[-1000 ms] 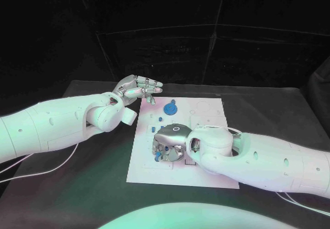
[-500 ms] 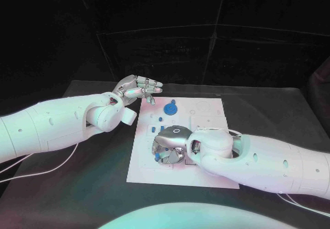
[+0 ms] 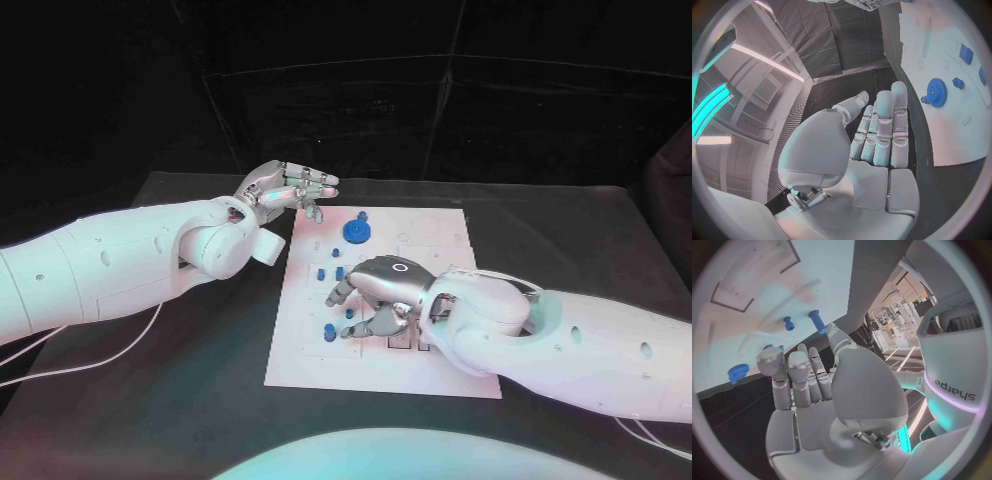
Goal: Assemble the parts on the task board
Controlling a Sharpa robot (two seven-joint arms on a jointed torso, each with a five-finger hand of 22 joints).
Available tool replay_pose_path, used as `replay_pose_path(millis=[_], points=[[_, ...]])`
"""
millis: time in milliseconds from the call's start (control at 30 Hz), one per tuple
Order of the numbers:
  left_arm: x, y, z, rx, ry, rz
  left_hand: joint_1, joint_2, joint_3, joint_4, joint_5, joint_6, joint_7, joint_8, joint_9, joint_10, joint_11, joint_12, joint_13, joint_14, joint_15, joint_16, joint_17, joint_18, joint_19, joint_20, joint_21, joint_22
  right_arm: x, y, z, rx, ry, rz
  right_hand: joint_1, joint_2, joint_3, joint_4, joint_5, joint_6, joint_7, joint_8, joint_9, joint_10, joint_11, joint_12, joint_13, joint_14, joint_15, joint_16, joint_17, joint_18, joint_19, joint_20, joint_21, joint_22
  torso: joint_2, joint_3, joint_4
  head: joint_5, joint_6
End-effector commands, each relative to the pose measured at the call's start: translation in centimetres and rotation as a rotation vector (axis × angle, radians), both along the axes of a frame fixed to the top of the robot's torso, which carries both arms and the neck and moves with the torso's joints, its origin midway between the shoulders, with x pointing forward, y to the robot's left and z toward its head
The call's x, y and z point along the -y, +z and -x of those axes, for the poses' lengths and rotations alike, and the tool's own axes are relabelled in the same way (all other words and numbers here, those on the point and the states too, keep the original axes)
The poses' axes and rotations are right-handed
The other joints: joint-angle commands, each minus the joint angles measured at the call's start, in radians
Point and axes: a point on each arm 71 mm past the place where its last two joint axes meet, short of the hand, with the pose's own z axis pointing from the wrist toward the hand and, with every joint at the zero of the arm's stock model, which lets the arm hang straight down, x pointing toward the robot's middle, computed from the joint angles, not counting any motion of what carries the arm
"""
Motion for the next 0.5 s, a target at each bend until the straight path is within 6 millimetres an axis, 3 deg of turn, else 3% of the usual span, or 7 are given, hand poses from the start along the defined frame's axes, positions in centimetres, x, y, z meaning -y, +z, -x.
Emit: replay_pose_path(millis=[33, 100, 167, 233, 267, 367, 500], points=[[0.0, 0.1, 0.0, -0.002, -0.008, 0.007, 0.003, 0.005, -0.002, -0.004, -0.005, -0.006, -0.001, 0.005, -0.001, -0.007, 0.000, 0.004, -0.001, -0.008, -0.002, -0.004, -0.001, 0.013, -0.006, 0.000, -0.005, -0.001, 2.3, 1.1, -0.1, -0.063, -0.090, -0.156, 0.000, 0.018, -0.013, 0.004, 0.009, 0.013, -0.002, 0.008, 0.004, 0.046, -0.008, 0.034, 0.008, 0.000, -0.001, 0.003, 0.010, 0.003, 0.006, -0.003, 0.010, 0.016, -0.003, -0.0024, -0.0024, -0.011, 0.006], [-0.1, 0.1, 0.0, -0.002, -0.007, 0.007, 0.003, 0.005, -0.002, -0.004, -0.005, -0.006, -0.001, 0.005, -0.001, -0.007, 0.000, 0.004, -0.001, -0.008, -0.002, -0.004, -0.001, 0.013, -0.006, 0.000, -0.005, -0.001, 4.3, 1.5, -0.4, -0.113, -0.159, -0.177, -0.016, 0.032, -0.024, 0.021, 0.015, 0.037, -0.011, 0.020, 0.008, 0.136, -0.024, 0.090, 0.027, 0.017, -0.012, 0.045, 0.067, -0.008, 0.044, -0.009, 0.047, 0.072, -0.003, -0.0032, -0.0023, -0.025, 0.014], [-0.2, 0.1, 0.0, -0.002, -0.005, 0.006, 0.003, 0.005, -0.002, -0.004, -0.005, -0.006, -0.001, 0.005, -0.001, -0.007, 0.000, 0.004, -0.001, -0.008, -0.002, -0.004, -0.001, 0.013, -0.006, 0.000, -0.005, -0.001, 7.0, 2.0, -0.7, -0.170, -0.250, -0.180, -0.033, 0.037, -0.038, 0.037, 0.017, 0.060, -0.035, 0.035, 0.013, 0.259, -0.054, 0.168, 0.064, 0.035, -0.033, 0.090, 0.129, -0.020, 0.085, -0.024, 0.089, 0.132, -0.003, -0.0029, -0.0045, -0.039, 0.019], [-0.3, 0.1, 0.1, -0.003, -0.003, 0.005, 0.003, 0.005, -0.002, -0.004, -0.005, -0.006, -0.001, 0.005, -0.001, -0.007, 0.000, 0.004, -0.001, -0.008, -0.002, -0.004, -0.001, 0.013, -0.006, 0.000, -0.005, -0.001, 9.3, 2.2, -0.8, -0.210, -0.328, -0.163, -0.053, 0.028, -0.065, 0.050, 0.024, 0.093, -0.061, 0.062, 0.021, 0.341, -0.082, 0.247, 0.114, 0.044, -0.057, 0.117, 0.162, -0.031, 0.117, -0.048, 0.122, 0.181, -0.003, -0.0026, -0.0061, -0.053, 0.027], [-0.3, 0.1, 0.1, -0.003, -0.002, 0.005, 0.003, 0.005, -0.002, -0.004, -0.005, -0.006, -0.001, 0.005, -0.001, -0.007, 0.000, 0.004, -0.001, -0.008, -0.002, -0.004, -0.001, 0.013, -0.006, 0.000, -0.005, -0.001, 9.9, 2.2, -0.8, -0.219, -0.350, -0.157, -0.059, 0.025, -0.076, 0.055, 0.025, 0.098, -0.067, 0.069, 0.022, 0.355, -0.088, 0.274, 0.135, 0.047, -0.063, 0.128, 0.177, -0.034, 0.127, -0.055, 0.133, 0.197, -0.003, -0.0026, -0.0064, -0.057, 0.028], [-0.4, 0.1, 0.1, -0.004, -0.001, 0.005, 0.003, 0.004, -0.002, -0.005, -0.005, -0.006, -0.001, 0.005, -0.001, -0.008, 0.000, 0.004, -0.001, -0.009, -0.002, -0.004, -0.001, 0.013, -0.007, 0.000, -0.006, -0.001, 12.7, 2.3, -0.8, -0.250, -0.456, -0.115, -0.094, 0.027, -0.127, 0.090, 0.037, 0.108, -0.084, 0.101, 0.030, 0.367, -0.104, 0.403, 0.254, 0.054, -0.078, 0.167, 0.229, -0.044, 0.152, -0.074, 0.162, 0.239, -0.004, -0.0024, -0.0155, -0.063, 0.035], [-0.4, 0.1, 0.2, -0.004, -0.003, 0.005, 0.003, 0.004, -0.002, -0.005, -0.005, -0.006, -0.001, 0.005, -0.001, -0.008, 0.000, 0.004, -0.001, -0.009, -0.002, -0.004, -0.001, 0.013, -0.007, 0.000, -0.006, -0.001, 15.3, 2.0, -0.8, -0.262, -0.571, -0.044, -0.127, 0.046, -0.200, 0.161, 0.043, 0.107, -0.090, 0.158, 0.046, 0.350, -0.116, 0.714, 0.600, 0.060, -0.089, 0.217, 0.299, -0.054, 0.175, -0.081, 0.193, 0.286, -0.005, -0.0021, -0.0232, -0.078, 0.043]])
